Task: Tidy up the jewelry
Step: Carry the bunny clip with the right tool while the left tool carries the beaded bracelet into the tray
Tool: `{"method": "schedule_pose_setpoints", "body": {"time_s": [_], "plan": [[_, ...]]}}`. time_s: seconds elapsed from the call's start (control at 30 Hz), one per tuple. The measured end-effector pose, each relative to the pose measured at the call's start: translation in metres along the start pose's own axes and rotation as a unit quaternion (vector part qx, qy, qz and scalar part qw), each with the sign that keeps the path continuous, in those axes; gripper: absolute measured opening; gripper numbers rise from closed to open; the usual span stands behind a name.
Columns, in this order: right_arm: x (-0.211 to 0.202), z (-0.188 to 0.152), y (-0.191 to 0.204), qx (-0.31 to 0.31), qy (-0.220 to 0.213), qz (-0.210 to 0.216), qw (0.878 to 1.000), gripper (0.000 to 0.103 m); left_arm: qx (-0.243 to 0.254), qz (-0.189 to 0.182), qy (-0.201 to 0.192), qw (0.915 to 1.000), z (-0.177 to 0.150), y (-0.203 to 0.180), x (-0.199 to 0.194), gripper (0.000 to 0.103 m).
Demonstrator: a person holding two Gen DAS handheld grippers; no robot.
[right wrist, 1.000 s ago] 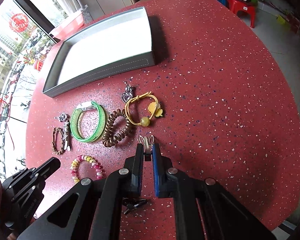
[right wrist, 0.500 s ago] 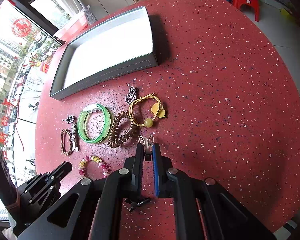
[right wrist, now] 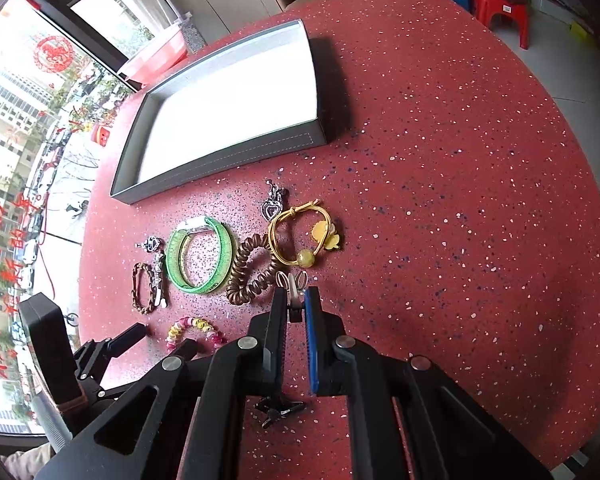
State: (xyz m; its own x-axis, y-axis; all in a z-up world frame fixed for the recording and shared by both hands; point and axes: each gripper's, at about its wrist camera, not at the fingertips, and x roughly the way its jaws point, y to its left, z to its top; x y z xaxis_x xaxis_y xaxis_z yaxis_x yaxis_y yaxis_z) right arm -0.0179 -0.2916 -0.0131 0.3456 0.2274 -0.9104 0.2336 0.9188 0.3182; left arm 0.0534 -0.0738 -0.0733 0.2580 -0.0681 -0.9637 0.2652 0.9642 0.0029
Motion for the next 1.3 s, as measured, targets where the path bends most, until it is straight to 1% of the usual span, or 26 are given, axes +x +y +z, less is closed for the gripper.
{"method": "schedule_pose_setpoints", "body": {"time_s": [0.03, 0.07, 0.13, 0.17, 0.2, 0.27, 0.3, 0.4, 0.47, 0.63, 0.8, 0.83, 0.9, 0.93, 1.1, 1.3], "plan": [[-0.001, 0.0, 0.0, 0.0, -0.001, 0.001, 1.0, 0.009, 0.004, -0.004, -0.006, 1.0, 0.0, -0.003, 0.001, 0.081], [-0.001, 0.001, 0.0, 0.0, -0.002, 0.002, 1.0, 0.009, 0.012, -0.005, -0.012, 0.9998, 0.001, -0.006, 0.0, 0.074], [-0.002, 0.002, 0.002, -0.001, -0.003, 0.005, 1.0, 0.009, 0.031, -0.009, -0.022, 0.9992, 0.001, -0.013, 0.0, 0.029], [-0.003, 0.004, 0.004, -0.001, -0.005, 0.006, 1.0, 0.009, 0.036, -0.01, -0.019, 0.9991, 0.002, -0.016, 0.001, 0.028], [-0.004, 0.005, 0.005, -0.002, -0.007, 0.009, 1.0, 0.009, 0.034, -0.019, -0.019, 0.9991, 0.003, -0.016, 0.002, 0.028], [-0.008, 0.01, 0.007, -0.003, -0.013, 0.015, 1.0, 0.009, 0.013, -0.053, -0.014, 0.9984, 0.006, -0.012, 0.002, 0.028], [-0.01, 0.013, 0.009, -0.004, -0.017, 0.018, 1.0, 0.009, 0.001, -0.066, -0.017, 0.9977, 0.007, -0.007, 0.0, 0.028], [-0.014, 0.023, 0.015, -0.009, -0.027, 0.025, 0.999, 0.009, -0.018, -0.087, -0.032, 0.9955, 0.012, 0.007, -0.011, 0.028], [-0.016, 0.031, 0.019, -0.012, -0.033, 0.03, 0.999, 0.009, -0.026, -0.096, -0.04, 0.9942, 0.019, 0.012, -0.016, 0.028], [-0.015, 0.059, 0.031, -0.025, -0.046, 0.041, 0.998, 0.009, -0.04, -0.103, -0.068, 0.9915, 0.042, 0.023, -0.031, 0.028], [-0.009, 0.095, 0.04, -0.033, -0.058, 0.052, 0.996, 0.009, -0.056, -0.104, -0.095, 0.9884, 0.079, 0.031, -0.041, 0.028], [-0.006, 0.103, 0.042, -0.034, -0.058, 0.054, 0.996, 0.009, -0.057, -0.102, -0.101, 0.988, 0.095, 0.025, -0.047, 0.028], [0.001, 0.118, 0.045, -0.037, -0.057, 0.057, 0.996, 0.009, -0.055, -0.097, -0.112, 0.9875, 0.114, 0.03, -0.048, 0.028], [0.006, 0.125, 0.046, -0.04, -0.056, 0.058, 0.996, 0.009, -0.053, -0.092, -0.117, 0.9873, 0.117, 0.031, -0.049, 0.028], [0.029, 0.158, 0.052, -0.05, -0.057, 0.06, 0.995, 0.009, -0.058, -0.08, -0.131, 0.9864, 0.161, 0.048, -0.04, 0.028], [0.057, 0.196, 0.057, -0.064, -0.064, 0.055, 0.994, 0.009, -0.054, -0.048, -0.133, 0.9885, 0.198, 0.06, -0.015, 0.028]]}}
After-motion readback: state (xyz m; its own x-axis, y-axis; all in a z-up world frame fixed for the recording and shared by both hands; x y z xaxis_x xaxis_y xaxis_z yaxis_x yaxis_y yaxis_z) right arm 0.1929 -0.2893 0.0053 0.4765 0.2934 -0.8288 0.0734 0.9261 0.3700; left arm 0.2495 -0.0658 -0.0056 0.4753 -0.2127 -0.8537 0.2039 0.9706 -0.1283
